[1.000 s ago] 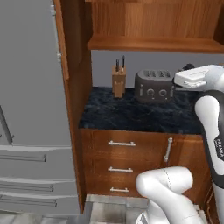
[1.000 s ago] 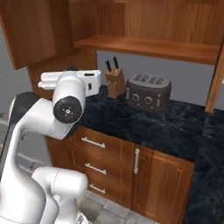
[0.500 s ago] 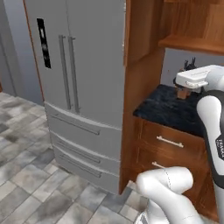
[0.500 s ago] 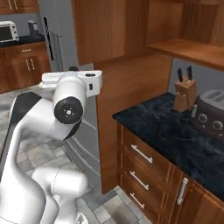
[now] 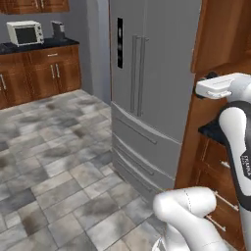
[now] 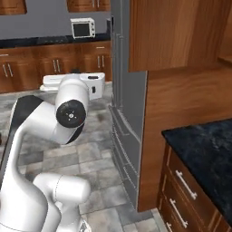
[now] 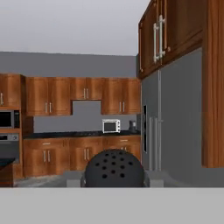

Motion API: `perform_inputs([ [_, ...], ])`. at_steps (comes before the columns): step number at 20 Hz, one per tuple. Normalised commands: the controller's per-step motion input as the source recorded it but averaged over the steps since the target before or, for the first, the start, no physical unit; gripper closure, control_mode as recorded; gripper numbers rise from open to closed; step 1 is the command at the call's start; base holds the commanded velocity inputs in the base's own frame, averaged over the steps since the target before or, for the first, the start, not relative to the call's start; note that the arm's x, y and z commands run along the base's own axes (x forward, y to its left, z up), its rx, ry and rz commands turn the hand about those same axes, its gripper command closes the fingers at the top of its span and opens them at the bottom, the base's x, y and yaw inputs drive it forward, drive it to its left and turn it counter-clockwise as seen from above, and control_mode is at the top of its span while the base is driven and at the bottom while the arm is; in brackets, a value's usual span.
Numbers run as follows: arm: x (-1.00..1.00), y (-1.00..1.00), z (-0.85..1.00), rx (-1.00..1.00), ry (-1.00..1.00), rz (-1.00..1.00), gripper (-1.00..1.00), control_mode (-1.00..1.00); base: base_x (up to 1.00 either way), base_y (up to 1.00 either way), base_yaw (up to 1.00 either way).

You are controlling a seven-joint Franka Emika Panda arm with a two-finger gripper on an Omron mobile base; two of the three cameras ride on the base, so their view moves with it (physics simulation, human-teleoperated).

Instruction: Retrieve the shaker from the cabinet and place it next the steak on a plate on the dining table.

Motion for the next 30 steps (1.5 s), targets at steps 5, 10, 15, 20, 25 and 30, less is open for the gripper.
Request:
perform_inputs([
  [5,0.0,0.0,0.0,0.0,0.0,0.0,1.0,1.0,-0.33,0.12,0.58],
  [10,0.0,0.0,0.0,0.0,0.0,0.0,1.0,1.0,-0.2,0.18,0.55],
  [15,0.0,0.0,0.0,0.0,0.0,0.0,1.0,1.0,-0.16,0.29,0.49],
  [20,0.0,0.0,0.0,0.0,0.0,0.0,1.0,1.0,-0.11,0.38,0.45],
  [25,0.0,0.0,0.0,0.0,0.0,0.0,1.0,1.0,0.0,0.54,0.37],
  [30,0.0,0.0,0.0,0.0,0.0,0.0,1.0,1.0,0.0,0.71,0.37],
])
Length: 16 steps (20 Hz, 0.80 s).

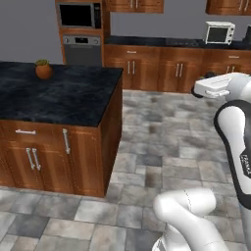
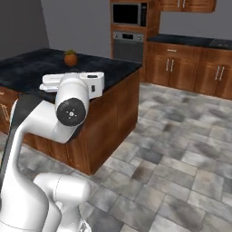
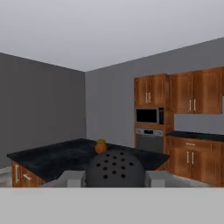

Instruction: Retrieve the shaker from the cabinet and place it next the steak on a plate on the dining table.

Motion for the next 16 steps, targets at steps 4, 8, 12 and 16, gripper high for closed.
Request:
perform_inputs([
  [4,0.0,0.0,0.0,0.0,0.0,0.0,1.0,1.0,0.0,0.62,0.53],
  [8,0.0,0.0,0.0,0.0,0.0,0.0,1.0,1.0,0.0,0.53,0.59],
  [12,0.0,0.0,0.0,0.0,0.0,0.0,1.0,1.0,0.02,0.54,0.57],
  [16,0.0,0.0,0.0,0.0,0.0,0.0,1.0,1.0,0.11,0.54,0.56],
])
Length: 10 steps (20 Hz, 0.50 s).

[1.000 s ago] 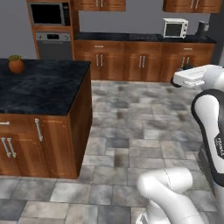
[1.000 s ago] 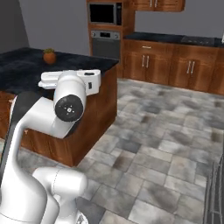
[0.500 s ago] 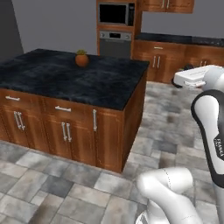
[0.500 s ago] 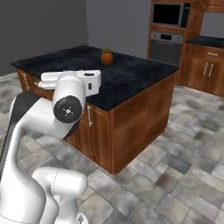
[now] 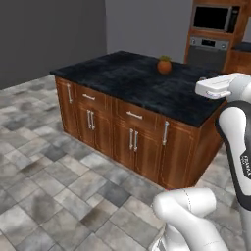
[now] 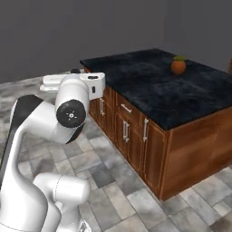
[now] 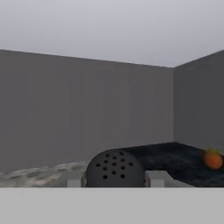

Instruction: Retrieve the shaker from the cabinet and place it next the steak on a plate on the dining table.

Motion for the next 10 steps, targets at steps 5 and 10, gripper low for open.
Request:
perform_inputs([
  [5,0.0,0.0,0.0,0.0,0.0,0.0,1.0,1.0,0.18,0.51,0.54],
  [10,0.0,0.0,0.0,0.0,0.0,0.0,1.0,1.0,0.3,0.33,0.49],
])
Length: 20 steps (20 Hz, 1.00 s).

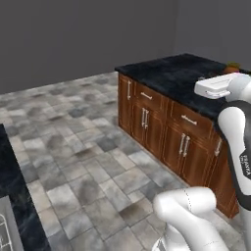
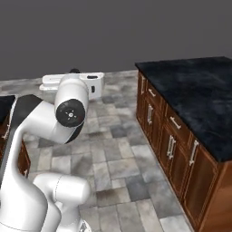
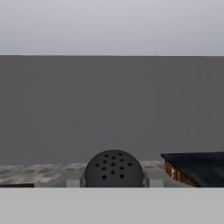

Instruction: Retrieve the shaker from the cabinet and place it next the steak on a plate on the dining table.

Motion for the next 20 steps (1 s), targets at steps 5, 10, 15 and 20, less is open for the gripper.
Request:
perform_inputs([
  [5,0.0,0.0,0.0,0.0,0.0,0.0,1.0,1.0,0.65,0.05,0.41],
  [10,0.0,0.0,0.0,0.0,0.0,0.0,1.0,1.0,0.88,0.0,0.32],
  [15,0.0,0.0,0.0,0.0,0.0,0.0,1.0,1.0,1.0,0.0,0.29],
  [20,0.0,0.0,0.0,0.0,0.0,0.0,1.0,1.0,1.0,0.0,0.31],
])
